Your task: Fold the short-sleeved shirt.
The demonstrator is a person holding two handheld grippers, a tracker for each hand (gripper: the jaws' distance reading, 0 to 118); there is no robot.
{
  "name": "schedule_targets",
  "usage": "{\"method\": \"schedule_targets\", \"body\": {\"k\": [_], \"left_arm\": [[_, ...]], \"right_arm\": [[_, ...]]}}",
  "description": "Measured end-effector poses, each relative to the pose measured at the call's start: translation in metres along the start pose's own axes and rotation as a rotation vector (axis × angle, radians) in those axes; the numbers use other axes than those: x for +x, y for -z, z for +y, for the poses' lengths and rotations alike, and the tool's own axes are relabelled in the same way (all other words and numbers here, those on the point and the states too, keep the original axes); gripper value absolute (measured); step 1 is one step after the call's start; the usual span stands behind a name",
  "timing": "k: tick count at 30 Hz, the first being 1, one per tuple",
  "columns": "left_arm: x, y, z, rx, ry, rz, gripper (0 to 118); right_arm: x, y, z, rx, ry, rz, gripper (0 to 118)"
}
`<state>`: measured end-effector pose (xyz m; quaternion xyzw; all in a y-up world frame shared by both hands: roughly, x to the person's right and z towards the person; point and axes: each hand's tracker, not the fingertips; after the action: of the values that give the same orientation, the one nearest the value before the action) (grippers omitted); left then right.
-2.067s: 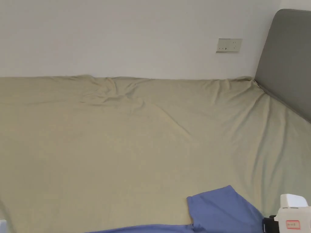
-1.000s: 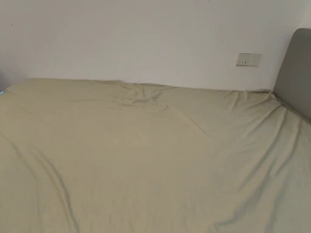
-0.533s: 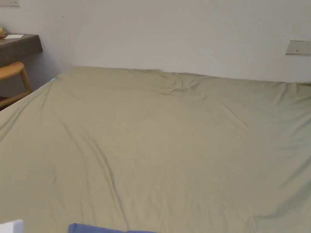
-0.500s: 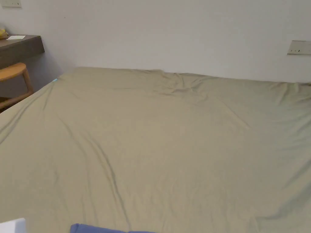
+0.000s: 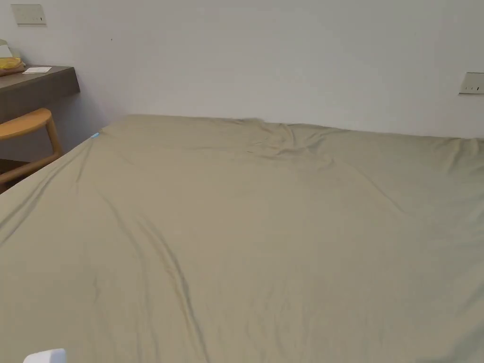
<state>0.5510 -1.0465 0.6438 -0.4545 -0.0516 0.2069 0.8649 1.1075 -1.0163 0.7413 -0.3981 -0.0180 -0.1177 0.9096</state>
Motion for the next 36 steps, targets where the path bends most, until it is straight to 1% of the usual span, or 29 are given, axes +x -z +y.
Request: {"method": "schedule_targets", "body": {"k": [1,2,3,5,8,10,11,12,13,15,16,17,18,19,21,22,23,26,29,32,34,36], "left_arm": [[-0.007,0.006,0.002,-0.025,-0.026,-0.024,86],[-0.015,0.013,0.005,-0.063,-0.049,-0.043,104],[-0.022,0.021,0.008,-0.095,-0.061,-0.073,110],[-0.032,0.029,0.010,-0.112,-0.091,-0.123,105],[-0.047,0.047,0.013,-0.166,-0.113,-0.239,105],[-0.060,0.069,0.012,-0.251,-0.130,-0.318,105],[-0.059,0.071,0.010,-0.238,-0.107,-0.343,107],[-0.056,0.069,0.011,-0.179,-0.054,-0.380,113],[-0.034,0.064,0.005,-0.187,-0.051,-0.411,116],[-0.023,0.072,0.003,-0.208,-0.099,-0.423,115],[-0.018,0.071,0.002,-0.201,-0.110,-0.461,113],[-0.031,0.080,0.013,-0.203,-0.115,-0.498,100],[-0.033,0.083,0.015,-0.217,-0.124,-0.515,55],[-0.027,0.091,0.013,-0.259,-0.115,-0.462,7],[-0.008,0.099,0.004,-0.329,-0.052,-0.372,10],[-0.002,0.095,0.001,-0.295,-0.007,-0.398,10],[0.002,0.089,0.003,-0.272,0.013,-0.378,10],[0.011,0.067,0.005,-0.213,-0.016,-0.280,9],[-0.003,0.040,0.015,-0.116,-0.046,-0.194,9],[-0.016,0.024,0.024,-0.137,0.003,-0.096,8],[-0.023,0.016,0.027,-0.132,0.065,0.063,8],[-0.036,0.005,0.031,-0.111,0.020,0.153,8]], "right_arm": [[0.001,-0.001,0.001,0.000,0.004,-0.003,1],[0.004,-0.004,0.002,0.002,0.014,-0.001,1],[0.006,-0.006,0.003,0.005,0.027,0.003,1],[0.009,-0.011,0.005,0.011,0.051,0.010,1],[0.011,-0.016,0.009,0.015,0.086,0.011,1],[0.011,-0.017,0.011,0.022,0.104,0.012,1],[0.010,-0.017,0.012,0.023,0.107,0.012,1],[0.008,-0.018,0.014,0.026,0.110,0.010,1],[0.007,-0.018,0.015,0.029,0.109,0.010,1],[0.002,-0.018,0.016,0.028,0.109,0.023,1],[0.001,-0.017,0.017,0.025,0.110,0.044,1],[0.001,-0.016,0.018,0.022,0.114,0.059,1],[-0.002,-0.015,0.019,0.021,0.119,0.067,1],[-0.002,-0.014,0.020,0.021,0.125,0.070,2],[-0.002,-0.012,0.022,0.019,0.132,0.077,2],[-0.003,-0.011,0.021,0.018,0.133,0.073,2],[-0.004,-0.011,0.021,0.018,0.131,0.065,2],[-0.001,-0.012,0.020,0.014,0.128,0.057,2],[0.003,-0.012,0.018,0.014,0.143,0.058,2],[0.006,-0.013,0.016,0.021,0.163,0.063,2],[0.008,-0.014,0.014,0.025,0.171,0.068,2],[0.010,-0.015,0.012,0.030,0.175,0.071,2]]}}
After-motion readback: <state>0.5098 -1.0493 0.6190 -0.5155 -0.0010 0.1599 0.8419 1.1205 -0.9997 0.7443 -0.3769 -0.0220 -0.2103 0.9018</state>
